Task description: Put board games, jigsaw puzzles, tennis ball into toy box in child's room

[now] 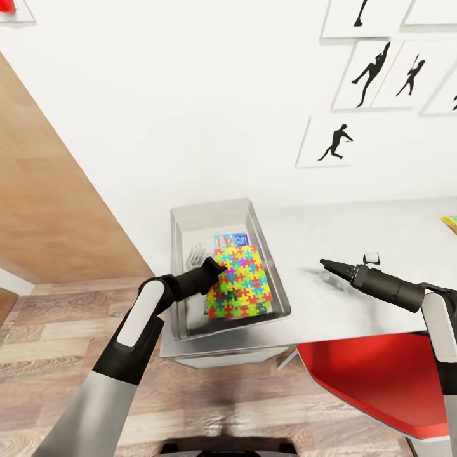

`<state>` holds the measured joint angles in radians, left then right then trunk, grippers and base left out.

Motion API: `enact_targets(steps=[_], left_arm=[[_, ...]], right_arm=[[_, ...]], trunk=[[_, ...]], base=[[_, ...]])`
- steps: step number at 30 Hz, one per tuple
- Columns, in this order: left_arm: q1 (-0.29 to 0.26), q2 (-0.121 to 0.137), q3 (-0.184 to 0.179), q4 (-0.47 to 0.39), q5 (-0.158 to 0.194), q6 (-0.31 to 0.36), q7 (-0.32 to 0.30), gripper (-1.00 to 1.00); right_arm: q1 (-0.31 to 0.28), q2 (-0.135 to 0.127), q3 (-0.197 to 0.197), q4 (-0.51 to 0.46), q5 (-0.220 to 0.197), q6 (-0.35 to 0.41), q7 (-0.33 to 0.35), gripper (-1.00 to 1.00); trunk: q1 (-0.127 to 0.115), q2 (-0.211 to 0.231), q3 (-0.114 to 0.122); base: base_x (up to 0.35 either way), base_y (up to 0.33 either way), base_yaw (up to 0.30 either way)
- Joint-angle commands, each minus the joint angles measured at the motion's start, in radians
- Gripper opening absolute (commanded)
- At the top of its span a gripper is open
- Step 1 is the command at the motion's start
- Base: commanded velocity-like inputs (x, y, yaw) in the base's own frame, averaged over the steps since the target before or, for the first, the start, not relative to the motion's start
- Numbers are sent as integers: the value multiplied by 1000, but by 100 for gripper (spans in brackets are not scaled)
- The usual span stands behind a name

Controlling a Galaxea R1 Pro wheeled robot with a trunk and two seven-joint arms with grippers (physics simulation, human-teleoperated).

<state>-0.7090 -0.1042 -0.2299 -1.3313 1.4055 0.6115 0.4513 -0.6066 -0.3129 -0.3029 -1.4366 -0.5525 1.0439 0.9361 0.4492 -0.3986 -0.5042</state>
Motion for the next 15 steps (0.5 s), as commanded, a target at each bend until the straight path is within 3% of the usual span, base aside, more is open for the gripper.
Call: enact_targets(steps=[1, 15], left_arm=[[-1, 0, 1, 61, -20, 10, 12, -100], [0, 1, 1, 59, -19, 10, 12, -100]], right_arm=[[-1, 0, -1, 0, 4, 3, 6, 100], [0, 0, -1, -1, 3, 3, 6, 100]], trunk=[[1, -1, -2], [1, -1, -4]], base=[[0, 0, 0], [0, 0, 0]])
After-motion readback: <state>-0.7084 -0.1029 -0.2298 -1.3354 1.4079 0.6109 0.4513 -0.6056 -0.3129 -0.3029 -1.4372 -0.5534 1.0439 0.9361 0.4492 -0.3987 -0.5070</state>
